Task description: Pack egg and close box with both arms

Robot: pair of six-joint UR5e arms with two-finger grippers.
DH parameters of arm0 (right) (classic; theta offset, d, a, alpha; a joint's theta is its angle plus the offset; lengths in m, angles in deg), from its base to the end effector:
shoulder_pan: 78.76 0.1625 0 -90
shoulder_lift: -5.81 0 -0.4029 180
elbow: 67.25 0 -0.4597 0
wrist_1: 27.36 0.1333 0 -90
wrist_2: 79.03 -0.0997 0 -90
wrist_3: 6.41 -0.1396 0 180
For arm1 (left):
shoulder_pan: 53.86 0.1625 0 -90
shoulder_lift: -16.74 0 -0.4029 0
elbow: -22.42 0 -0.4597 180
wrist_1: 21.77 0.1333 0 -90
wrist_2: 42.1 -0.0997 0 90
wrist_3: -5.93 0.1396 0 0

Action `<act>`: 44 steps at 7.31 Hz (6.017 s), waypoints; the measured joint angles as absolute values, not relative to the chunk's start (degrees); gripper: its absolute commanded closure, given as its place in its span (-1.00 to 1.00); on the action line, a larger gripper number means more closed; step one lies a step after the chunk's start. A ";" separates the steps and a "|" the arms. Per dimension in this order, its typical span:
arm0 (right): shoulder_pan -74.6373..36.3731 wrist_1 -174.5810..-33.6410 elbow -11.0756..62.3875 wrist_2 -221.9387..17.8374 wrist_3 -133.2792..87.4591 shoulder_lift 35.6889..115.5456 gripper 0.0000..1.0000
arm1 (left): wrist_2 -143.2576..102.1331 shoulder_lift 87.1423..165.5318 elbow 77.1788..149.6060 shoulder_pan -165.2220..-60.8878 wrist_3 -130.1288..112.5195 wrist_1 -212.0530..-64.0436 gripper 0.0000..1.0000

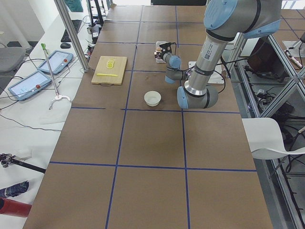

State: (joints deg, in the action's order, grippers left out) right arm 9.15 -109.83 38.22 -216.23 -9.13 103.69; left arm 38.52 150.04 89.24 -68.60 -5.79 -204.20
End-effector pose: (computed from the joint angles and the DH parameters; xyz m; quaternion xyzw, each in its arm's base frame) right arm 0.0118 -0.5222 0.5664 0.1038 -0.4016 -0.0477 0.9087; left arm 0.7310 -0.3537 0.1527 0.6326 0.5376 0.2335 0.5062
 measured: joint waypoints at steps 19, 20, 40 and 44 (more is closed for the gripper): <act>9.28 -109.89 37.19 -216.23 -9.13 103.83 -1.00 | 40.79 151.93 87.25 -66.62 -4.82 -203.81 -0.14; 9.29 -109.89 37.19 -216.23 -9.13 103.86 -1.00 | 40.79 151.92 87.30 -66.58 -4.86 -203.80 -0.16; 9.30 -109.74 37.48 -216.06 -11.23 103.81 -1.00 | 69.97 132.60 128.23 -110.31 -0.04 -119.10 -1.00; 9.28 -109.68 37.63 -216.66 -11.33 103.65 -1.00 | 72.29 124.95 120.23 -130.34 13.57 -104.39 -1.00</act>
